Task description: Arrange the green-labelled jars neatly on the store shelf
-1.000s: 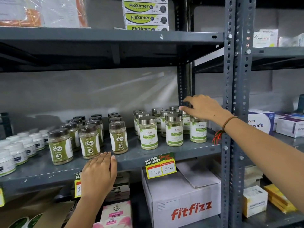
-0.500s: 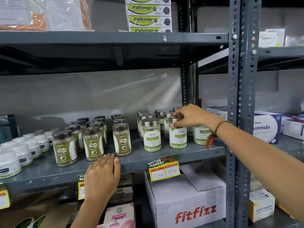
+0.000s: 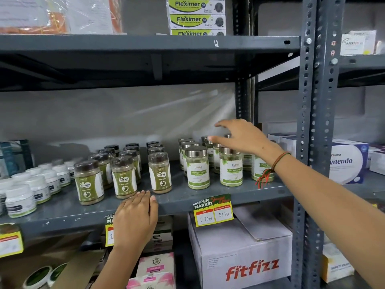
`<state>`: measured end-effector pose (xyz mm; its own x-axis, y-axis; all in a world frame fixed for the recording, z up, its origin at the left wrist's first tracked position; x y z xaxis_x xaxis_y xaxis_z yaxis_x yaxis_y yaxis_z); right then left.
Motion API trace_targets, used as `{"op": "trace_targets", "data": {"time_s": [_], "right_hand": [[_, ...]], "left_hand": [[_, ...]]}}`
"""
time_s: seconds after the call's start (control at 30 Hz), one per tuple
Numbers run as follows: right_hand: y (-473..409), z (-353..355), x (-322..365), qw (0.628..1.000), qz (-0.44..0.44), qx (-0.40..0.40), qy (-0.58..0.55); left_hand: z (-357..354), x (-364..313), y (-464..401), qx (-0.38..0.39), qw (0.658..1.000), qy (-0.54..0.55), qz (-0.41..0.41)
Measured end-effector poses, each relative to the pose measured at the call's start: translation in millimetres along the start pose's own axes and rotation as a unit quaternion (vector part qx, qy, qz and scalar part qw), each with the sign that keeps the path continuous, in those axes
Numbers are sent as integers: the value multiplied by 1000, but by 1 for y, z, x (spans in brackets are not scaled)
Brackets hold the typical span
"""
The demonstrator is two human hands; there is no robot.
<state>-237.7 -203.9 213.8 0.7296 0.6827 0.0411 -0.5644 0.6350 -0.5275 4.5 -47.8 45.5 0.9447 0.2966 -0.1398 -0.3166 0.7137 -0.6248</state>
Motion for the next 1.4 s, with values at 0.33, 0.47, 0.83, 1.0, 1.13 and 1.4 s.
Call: {"op": "trace_targets", "data": {"time_s": [0.33,0.47,0.83,1.0,1.13,1.4], "right_hand": [[-38,-53,135,984,145,97,-25],[-50,-72,151,979,151,135,-6],[-55,-80,155,984,124,122,-27],[-54,-80,154,985,113,122,-35],[-48,-74,152,988,106,109,-20],[-35,-51,140,995,90,32,-32]], "left_hand": [[0,0,-1,-4,1000,-10,0],[-1,0,-1,1,1000,-7,-3],[-3,1,-3,-5,1000,-13,-7],[-3,1,-4,-11,1000,-14,-12],[3,-1,-2,-29,999,-13,-13],[6,-1,-5,-3,998,-42,-44]]}}
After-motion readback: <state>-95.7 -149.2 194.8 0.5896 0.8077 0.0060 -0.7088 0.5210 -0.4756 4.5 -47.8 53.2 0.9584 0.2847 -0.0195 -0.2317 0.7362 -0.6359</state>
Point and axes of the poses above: each hand's wrist, its own y-axis away from the middle knuckle, its own z-axis out of the back of the hand, x = y × z, the point moved 6 cm from there along -y, towards the middle knuckle, and after that the axes turned 6 degrees about x, right-handed, at the moved point
